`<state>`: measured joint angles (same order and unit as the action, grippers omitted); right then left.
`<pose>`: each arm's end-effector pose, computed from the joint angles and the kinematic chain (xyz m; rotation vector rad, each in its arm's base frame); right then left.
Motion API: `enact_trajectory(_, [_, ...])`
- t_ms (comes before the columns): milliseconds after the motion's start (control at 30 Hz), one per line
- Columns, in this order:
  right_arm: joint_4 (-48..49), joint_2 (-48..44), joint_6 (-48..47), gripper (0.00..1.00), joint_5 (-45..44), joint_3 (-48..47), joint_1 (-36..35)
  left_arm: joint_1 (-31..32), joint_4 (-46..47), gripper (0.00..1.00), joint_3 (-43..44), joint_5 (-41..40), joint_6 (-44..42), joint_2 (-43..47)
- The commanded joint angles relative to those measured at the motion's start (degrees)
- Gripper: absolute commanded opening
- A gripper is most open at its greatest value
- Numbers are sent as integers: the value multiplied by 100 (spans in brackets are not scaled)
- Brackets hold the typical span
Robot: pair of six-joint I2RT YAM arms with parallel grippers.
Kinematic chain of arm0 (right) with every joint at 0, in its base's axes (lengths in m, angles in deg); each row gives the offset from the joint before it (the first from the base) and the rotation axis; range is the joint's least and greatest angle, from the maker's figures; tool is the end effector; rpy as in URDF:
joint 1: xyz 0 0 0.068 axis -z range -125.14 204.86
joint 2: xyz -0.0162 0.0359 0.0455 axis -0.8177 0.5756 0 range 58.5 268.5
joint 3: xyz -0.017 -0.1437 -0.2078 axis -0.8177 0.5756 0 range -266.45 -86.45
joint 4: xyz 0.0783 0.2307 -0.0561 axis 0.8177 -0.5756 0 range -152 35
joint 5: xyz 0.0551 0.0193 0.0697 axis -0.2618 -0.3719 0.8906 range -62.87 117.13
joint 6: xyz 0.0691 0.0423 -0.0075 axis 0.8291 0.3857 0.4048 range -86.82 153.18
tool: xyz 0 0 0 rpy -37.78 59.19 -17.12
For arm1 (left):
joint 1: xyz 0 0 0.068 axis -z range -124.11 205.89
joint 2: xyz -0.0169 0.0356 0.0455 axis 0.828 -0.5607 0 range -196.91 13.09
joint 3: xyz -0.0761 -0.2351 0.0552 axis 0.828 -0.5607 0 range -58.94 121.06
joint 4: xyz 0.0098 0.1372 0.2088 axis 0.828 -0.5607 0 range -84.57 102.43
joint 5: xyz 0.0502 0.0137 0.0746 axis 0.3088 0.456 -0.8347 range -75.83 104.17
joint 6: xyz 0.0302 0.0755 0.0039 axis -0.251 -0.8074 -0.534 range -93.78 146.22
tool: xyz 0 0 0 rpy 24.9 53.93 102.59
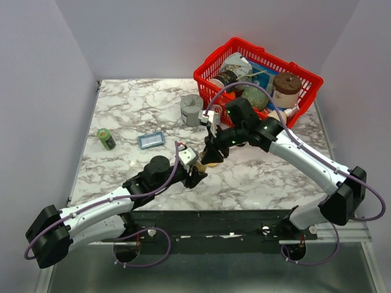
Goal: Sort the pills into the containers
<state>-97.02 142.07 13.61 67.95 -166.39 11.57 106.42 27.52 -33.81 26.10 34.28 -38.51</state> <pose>0.1998 0.2514 0.3097 -1.5146 1.8017 1.0425 0.1440 -0.1976 0.2262 0.8188 1.6695 -0.9111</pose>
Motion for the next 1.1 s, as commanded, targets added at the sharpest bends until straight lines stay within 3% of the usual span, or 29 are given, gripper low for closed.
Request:
enact_trajectory(0, [528, 80, 1527, 14, -743, 339, -136, 81, 1567, 0, 335, -1702, 74, -192])
enact_trajectory(33, [528, 54, 1518, 20, -646, 304, -136, 81, 1567, 0, 300, -1615, 82, -219])
enact_trajectory(67, [476, 45, 1474, 36, -497, 147, -136, 81, 1550, 0, 265, -1553, 91, -228])
enact_trajectory(167, [82, -33, 923, 63, 81, -222, -23, 63, 1321, 0, 133, -1203, 74, -132])
enact_trajectory(200, [-42, -69, 746, 81, 215, -485, 30, 11, 1243, 0, 107, -1018, 73, -36])
enact_trajectory(300, [-621, -244, -149, 100, 593, -873, 198, -165, 935, 0, 1, -236, 73, 236])
enact_trajectory(433, [-1719, -359, -1949, 100, 1093, -1400, 215, -419, 487, 0, 1, 968, 47, 545])
enact_trajectory(567, [-3230, -368, -5099, 100, 1797, -1280, 207, -535, 293, 0, 141, 2434, -93, 598])
enact_trajectory(600, [-3277, -368, -5318, 100, 1868, -1252, 207, -535, 232, 0, 203, 2942, -120, 502])
enact_trajectory(733, [-3610, 140, -5724, 99, 1983, -1523, 84, -535, -111, 0, 589, 3640, -208, 168])
enact_trajectory(967, [-3850, 459, -5471, 89, 2123, -1753, -101, -535, -375, 0, 810, 3774, -427, -105])
enact_trajectory(1067, [-3752, 458, -5233, 78, 2062, -1674, -162, -535, -419, 0, 845, 3704, -480, -202])
